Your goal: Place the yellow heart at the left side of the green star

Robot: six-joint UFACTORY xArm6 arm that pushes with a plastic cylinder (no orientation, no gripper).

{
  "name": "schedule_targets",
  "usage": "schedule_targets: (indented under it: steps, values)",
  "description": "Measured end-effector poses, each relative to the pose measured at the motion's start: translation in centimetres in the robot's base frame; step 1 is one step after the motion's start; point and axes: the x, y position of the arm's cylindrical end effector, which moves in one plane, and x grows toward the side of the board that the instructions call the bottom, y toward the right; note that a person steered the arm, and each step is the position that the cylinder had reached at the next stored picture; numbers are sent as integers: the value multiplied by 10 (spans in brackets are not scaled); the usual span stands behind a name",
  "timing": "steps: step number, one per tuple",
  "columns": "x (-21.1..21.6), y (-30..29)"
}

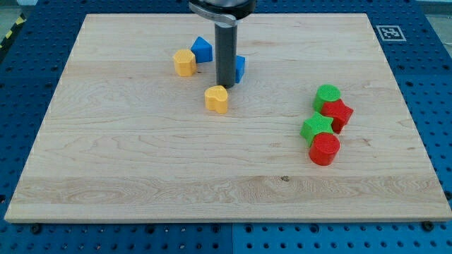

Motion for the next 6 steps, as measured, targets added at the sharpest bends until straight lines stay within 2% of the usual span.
schedule_targets:
  steps: [1,2,3,4,5,6]
  values:
    - [13,-72]
    - [71,-28]
    - [88,104]
    - [79,122]
    - [81,24]
    - [58,-56]
